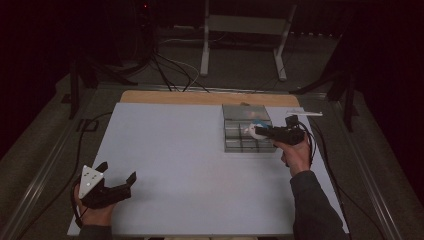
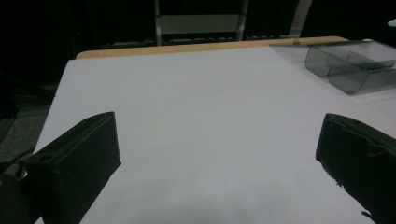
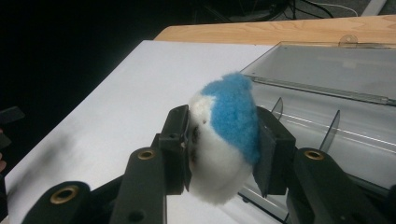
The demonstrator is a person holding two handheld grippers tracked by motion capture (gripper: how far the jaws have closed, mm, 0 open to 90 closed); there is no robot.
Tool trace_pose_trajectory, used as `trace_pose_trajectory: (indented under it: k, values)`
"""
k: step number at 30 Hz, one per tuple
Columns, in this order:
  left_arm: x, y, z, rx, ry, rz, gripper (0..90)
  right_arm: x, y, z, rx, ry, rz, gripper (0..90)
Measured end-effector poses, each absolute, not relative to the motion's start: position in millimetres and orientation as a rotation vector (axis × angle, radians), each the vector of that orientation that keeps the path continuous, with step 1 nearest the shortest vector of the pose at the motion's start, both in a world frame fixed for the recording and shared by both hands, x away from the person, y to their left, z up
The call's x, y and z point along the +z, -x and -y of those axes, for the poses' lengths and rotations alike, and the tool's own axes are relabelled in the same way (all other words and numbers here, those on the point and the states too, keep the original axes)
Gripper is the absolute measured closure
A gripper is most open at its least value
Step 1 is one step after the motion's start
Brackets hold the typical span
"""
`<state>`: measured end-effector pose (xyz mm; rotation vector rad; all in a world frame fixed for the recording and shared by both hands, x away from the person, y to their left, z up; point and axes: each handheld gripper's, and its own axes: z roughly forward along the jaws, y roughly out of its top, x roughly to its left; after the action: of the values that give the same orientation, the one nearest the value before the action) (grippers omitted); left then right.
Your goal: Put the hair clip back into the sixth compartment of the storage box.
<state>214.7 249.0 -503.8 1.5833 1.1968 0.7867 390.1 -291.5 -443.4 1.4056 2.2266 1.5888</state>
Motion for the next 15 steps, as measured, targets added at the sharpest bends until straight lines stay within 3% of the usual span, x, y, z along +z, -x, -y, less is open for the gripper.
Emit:
trace_pose_trajectory:
  k: [15]
  values:
    - [-506.5, -215.3, -251.1, 0.810, -1.547, -1.236, 0.8, -454.5, -400.5, 303.8, 1.571, -1.460, -2.216, 60.7]
